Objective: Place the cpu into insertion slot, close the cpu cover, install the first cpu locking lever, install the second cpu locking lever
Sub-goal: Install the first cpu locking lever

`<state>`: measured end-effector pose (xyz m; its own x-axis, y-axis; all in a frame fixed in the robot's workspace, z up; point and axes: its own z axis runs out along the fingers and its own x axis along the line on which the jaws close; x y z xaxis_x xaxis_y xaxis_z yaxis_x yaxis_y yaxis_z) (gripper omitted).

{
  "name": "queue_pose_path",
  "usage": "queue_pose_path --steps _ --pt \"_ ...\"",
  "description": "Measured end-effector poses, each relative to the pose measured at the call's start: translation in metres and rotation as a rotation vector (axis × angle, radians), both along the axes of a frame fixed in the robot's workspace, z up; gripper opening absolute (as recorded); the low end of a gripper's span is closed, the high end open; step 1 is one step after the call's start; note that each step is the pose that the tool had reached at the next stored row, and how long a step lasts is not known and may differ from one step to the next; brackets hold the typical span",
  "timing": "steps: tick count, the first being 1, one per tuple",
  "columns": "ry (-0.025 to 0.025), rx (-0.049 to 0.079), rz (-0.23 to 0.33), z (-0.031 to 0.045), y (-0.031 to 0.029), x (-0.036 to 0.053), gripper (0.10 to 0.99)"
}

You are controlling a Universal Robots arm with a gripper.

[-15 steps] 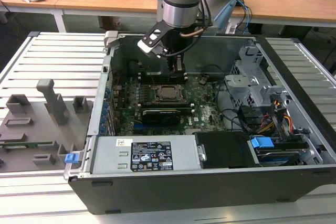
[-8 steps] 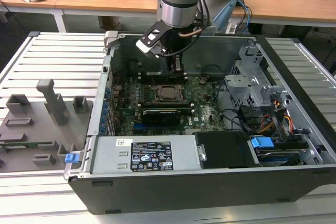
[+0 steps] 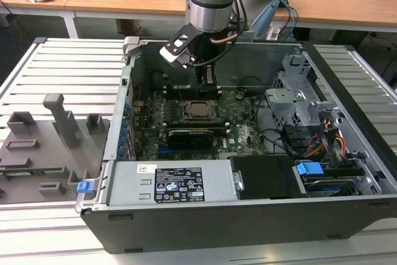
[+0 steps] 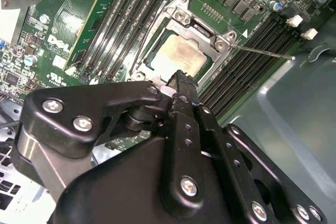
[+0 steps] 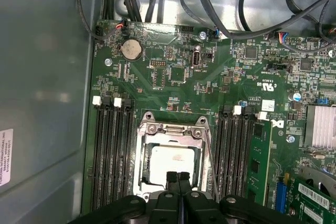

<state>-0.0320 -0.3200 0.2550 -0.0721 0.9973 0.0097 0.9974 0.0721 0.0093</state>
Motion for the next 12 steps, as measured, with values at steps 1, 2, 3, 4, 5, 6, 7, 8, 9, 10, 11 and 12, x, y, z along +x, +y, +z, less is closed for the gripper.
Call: queue_pose_path --steps 1,2,3,4,5,6,7,8,9,10,11,12 --pt "-0.0001 0.000 0.000 0.0004 0.0000 0.0000 0.106" --pt "-0.0001 0.000 0.000 0.0008 0.0000 0.0000 0.106" --pt "0.0000 0.000 0.000 0.0016 0.0000 0.0000 0.106" --pt "-0.0001 0.000 0.000 0.0028 0.0000 0.0000 0.106" --pt "-0.0001 0.000 0.000 0.0039 0.0000 0.0000 0.106" --pt "-0.0001 -0.001 0.000 0.0062 0.0001 0.0000 0.106" --pt "-0.0001 -0.005 0.000 0.0086 0.0004 -0.0001 0.106" --pt "-0.0001 -0.008 0.000 0.0111 0.0005 0.0000 0.106" --pt "0.0000 -0.008 0.000 0.0133 0.0006 0.0000 0.106" --pt "-0.0001 -0.009 0.000 0.0171 0.0006 0.0001 0.106" --pt "-0.0001 -0.009 0.000 0.0191 0.0006 0.0001 0.106" --pt "-0.0001 -0.009 0.000 0.0196 0.0005 0.0000 0.106"
